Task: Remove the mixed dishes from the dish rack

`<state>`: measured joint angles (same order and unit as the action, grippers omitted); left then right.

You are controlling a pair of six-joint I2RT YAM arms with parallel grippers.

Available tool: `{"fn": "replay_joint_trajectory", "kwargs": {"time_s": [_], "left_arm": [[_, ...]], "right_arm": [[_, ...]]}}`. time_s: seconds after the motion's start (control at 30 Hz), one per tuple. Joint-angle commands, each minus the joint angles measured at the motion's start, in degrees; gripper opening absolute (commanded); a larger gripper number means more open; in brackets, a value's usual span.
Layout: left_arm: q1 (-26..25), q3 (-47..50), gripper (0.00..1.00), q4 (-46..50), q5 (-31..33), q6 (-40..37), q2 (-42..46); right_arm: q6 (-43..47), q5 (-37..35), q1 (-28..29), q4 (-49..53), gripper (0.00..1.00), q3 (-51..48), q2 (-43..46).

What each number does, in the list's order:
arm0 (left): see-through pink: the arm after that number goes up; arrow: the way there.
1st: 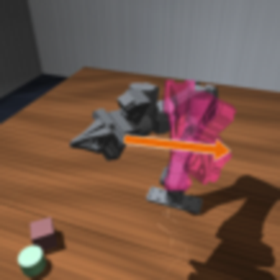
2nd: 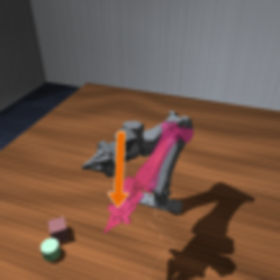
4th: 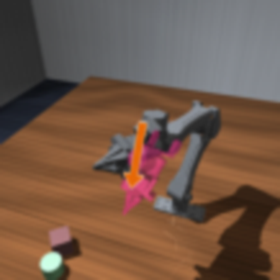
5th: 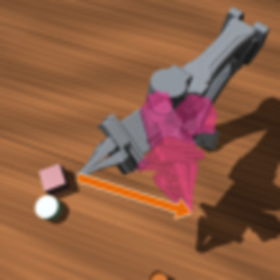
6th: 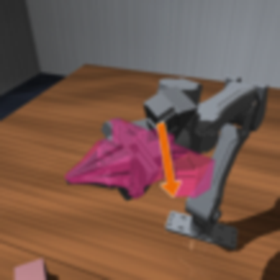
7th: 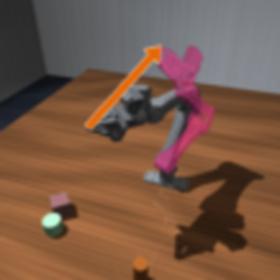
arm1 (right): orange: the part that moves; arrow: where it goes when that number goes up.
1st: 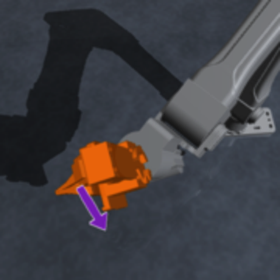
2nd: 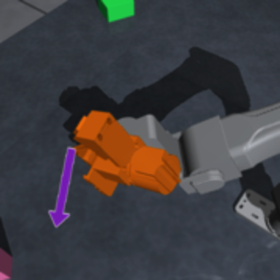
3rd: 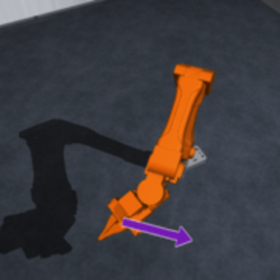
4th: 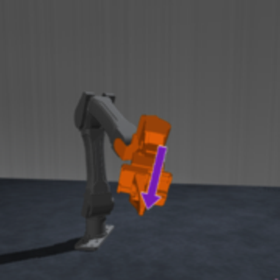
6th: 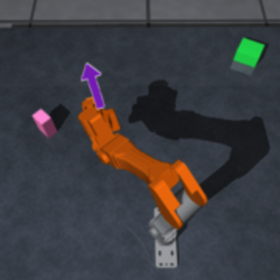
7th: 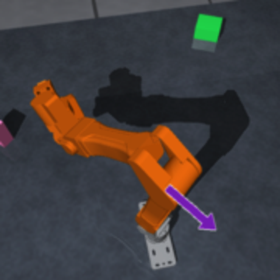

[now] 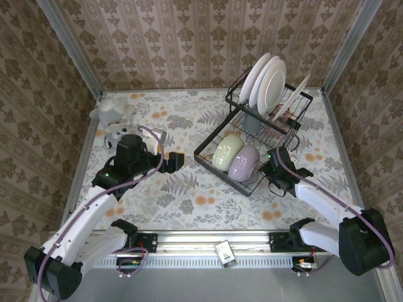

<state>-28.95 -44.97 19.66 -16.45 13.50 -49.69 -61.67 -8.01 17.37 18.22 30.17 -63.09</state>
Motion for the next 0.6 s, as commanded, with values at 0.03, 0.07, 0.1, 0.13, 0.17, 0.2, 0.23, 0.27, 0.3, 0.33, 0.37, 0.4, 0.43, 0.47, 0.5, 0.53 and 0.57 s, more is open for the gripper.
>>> {"fn": "replay_joint_trajectory", "kwargs": {"time_s": [0.03,0.07,0.1,0.13,0.17,0.2,0.23,0.27,0.3,0.33,0.37,0.4,0.43,0.47,0.5,0.53,0.57], "left_arm": [[-0.49,0.15,1.00,-0.64,0.28,0.75,1.38],[-0.49,0.15,1.00,-0.50,0.19,0.79,1.45],[-0.49,0.15,1.00,-0.51,0.19,0.83,1.52],[-0.49,0.15,1.00,-0.47,0.23,0.76,1.62],[-0.49,0.18,1.00,-0.41,0.24,0.70,1.71],[-0.49,0.19,1.00,-0.41,0.41,0.74,1.88],[-0.49,0.28,1.00,-0.50,0.54,0.83,1.98],[-0.49,0.32,1.00,-0.50,0.54,0.90,2.02],[-0.49,0.37,1.00,-0.50,0.46,0.92,2.02],[-0.49,0.32,1.00,-0.46,0.45,0.84,2.01],[-0.49,0.39,1.00,-0.50,0.50,0.83,1.98],[-0.49,0.33,1.00,-0.46,0.58,0.83,1.98],[-0.56,0.25,1.00,-0.41,0.63,0.83,1.98],[-0.58,0.36,1.00,-0.35,0.69,0.83,1.99],[-0.58,0.32,1.00,-0.16,0.72,0.83,2.07],[-0.58,0.32,1.00,-0.11,0.80,0.83,2.16],[-0.58,0.37,1.00,-0.06,0.89,0.82,2.23]], "right_arm": [[3.03,3.03,-4.97,10.36,0.00,-0.73,-1.29],[4.16,3.11,-5.81,10.07,0.00,-0.16,-1.90],[5.15,3.12,-6.90,9.83,0.00,0.39,-2.85],[6.00,3.76,-8.18,9.33,0.00,0.98,-3.97],[6.88,4.86,-9.33,8.39,0.00,1.32,-4.98],[7.49,5.52,-10.44,7.42,0.00,1.87,-6.16],[7.89,5.94,-11.34,6.66,0.00,2.23,-7.37],[8.40,6.23,-12.08,5.97,0.00,2.89,-8.53],[8.89,6.18,-12.74,5.46,0.00,3.70,-9.73],[9.46,6.17,-13.41,4.92,0.00,4.53,-11.22],[9.97,6.37,-14.02,4.36,0.00,5.14,-12.25],[10.26,6.63,-14.92,4.03,0.00,5.98,-13.78],[10.53,7.21,-15.72,3.91,0.00,6.59,-14.89],[11.06,7.71,-16.54,3.55,0.00,7.14,-15.91],[11.33,7.67,-17.39,3.59,0.00,7.64,-16.27],[11.39,7.87,-18.51,3.66,0.00,7.91,-16.28],[11.56,8.66,-20.07,3.03,0.00,7.89,-16.28]]}}
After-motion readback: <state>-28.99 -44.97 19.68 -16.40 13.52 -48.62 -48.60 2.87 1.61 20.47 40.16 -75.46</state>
